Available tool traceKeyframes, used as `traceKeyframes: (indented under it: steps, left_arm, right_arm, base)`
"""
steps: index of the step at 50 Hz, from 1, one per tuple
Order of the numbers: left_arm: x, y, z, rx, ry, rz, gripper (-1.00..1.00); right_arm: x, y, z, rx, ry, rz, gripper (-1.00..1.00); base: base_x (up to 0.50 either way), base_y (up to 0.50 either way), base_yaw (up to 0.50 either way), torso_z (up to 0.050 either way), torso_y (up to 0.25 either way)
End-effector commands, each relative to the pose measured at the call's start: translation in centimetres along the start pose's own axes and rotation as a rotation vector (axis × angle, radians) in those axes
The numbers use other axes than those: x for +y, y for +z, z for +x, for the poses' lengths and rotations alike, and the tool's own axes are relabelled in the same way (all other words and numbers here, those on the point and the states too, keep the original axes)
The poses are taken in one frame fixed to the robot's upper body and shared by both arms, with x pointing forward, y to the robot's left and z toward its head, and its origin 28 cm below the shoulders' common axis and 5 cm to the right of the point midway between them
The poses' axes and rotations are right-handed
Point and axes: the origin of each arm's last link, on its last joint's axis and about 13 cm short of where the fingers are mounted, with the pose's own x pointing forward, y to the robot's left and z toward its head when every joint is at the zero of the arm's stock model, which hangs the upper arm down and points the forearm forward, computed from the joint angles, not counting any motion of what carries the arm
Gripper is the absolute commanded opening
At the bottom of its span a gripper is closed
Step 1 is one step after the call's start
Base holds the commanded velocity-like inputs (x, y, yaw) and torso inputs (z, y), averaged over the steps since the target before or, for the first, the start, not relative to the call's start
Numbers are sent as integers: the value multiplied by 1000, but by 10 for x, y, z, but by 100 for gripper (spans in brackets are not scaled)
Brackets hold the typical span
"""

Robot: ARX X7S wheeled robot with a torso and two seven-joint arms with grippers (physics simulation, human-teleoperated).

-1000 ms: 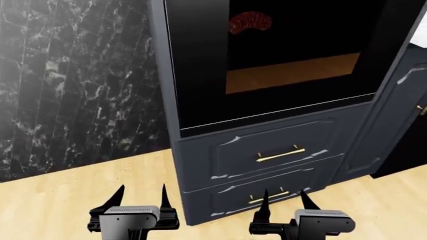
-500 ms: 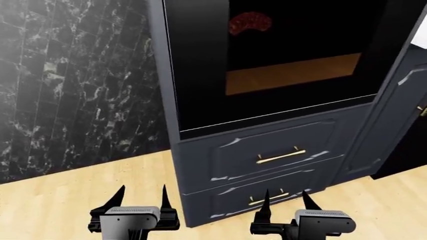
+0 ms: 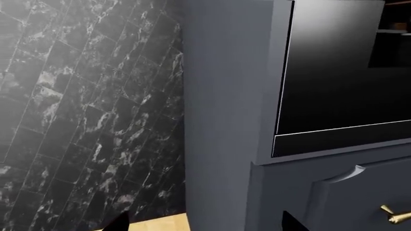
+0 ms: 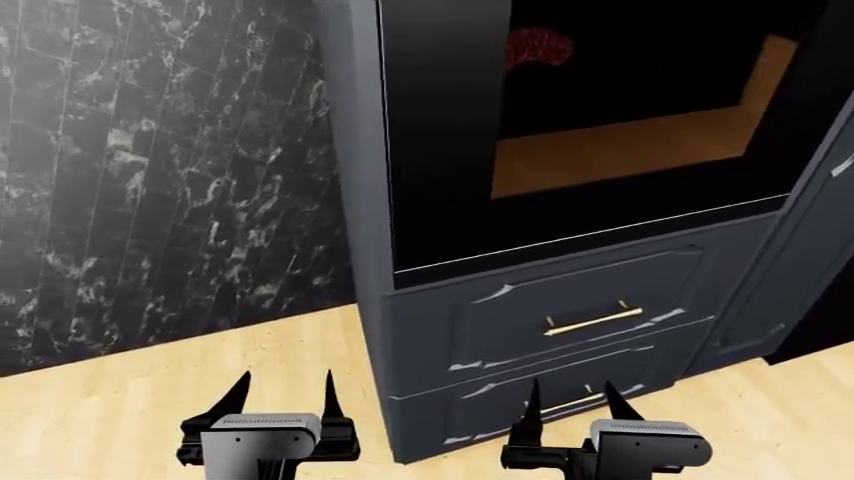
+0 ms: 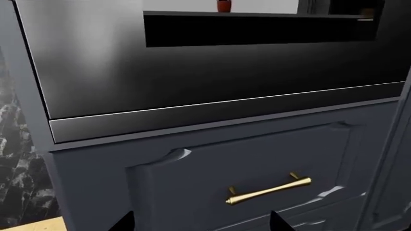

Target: Open the oven door

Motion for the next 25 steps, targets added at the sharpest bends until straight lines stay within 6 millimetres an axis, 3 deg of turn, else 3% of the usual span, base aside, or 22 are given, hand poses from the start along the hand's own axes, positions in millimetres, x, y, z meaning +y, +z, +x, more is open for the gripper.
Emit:
traceKeyframes:
  steps: [1, 25]
  left_arm:
    - [0, -1, 0, 1, -1, 0, 100]
    - [0, 0, 0, 0, -1, 1, 100]
  right_arm:
    - [0, 0, 0, 2, -3, 0, 100]
    - [-1, -1, -1, 5, -12, 7, 100]
  base:
    - [118, 181, 0, 0, 0]
    - [119, 184, 0, 0, 0]
